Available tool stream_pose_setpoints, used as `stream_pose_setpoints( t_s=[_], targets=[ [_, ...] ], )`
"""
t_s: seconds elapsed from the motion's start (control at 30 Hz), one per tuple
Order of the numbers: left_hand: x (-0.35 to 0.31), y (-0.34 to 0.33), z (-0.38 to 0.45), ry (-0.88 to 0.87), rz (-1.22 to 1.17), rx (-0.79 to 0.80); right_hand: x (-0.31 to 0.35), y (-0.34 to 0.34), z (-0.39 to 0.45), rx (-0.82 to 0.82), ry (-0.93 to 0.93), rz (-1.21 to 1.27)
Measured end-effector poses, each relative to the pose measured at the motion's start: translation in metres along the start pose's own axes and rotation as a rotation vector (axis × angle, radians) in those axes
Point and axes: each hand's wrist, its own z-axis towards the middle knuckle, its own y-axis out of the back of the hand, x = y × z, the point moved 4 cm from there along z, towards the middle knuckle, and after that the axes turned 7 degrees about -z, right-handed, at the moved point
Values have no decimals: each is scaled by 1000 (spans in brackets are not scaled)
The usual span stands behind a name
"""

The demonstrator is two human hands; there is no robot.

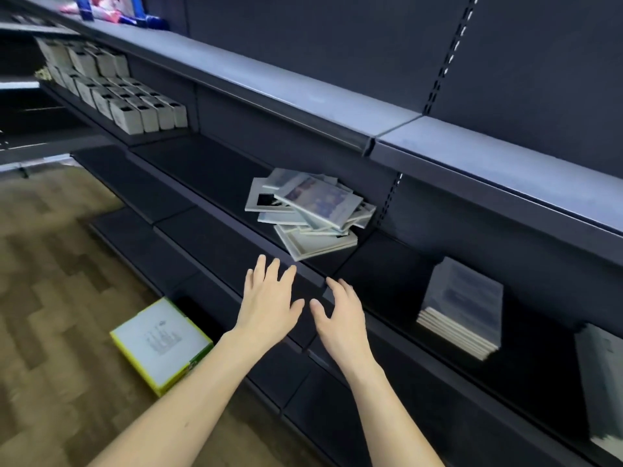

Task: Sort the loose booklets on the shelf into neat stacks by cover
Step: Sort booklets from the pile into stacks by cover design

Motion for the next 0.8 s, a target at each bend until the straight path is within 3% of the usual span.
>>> stream_pose_setpoints(
  t_s=[0.43, 0.8],
  targets=[
    [73, 13, 91, 13, -28, -6, 66, -57, 111, -84, 89, 197],
    [101, 20, 204, -82, -16, -37, 83, -80, 228, -49, -70, 340]
  ],
)
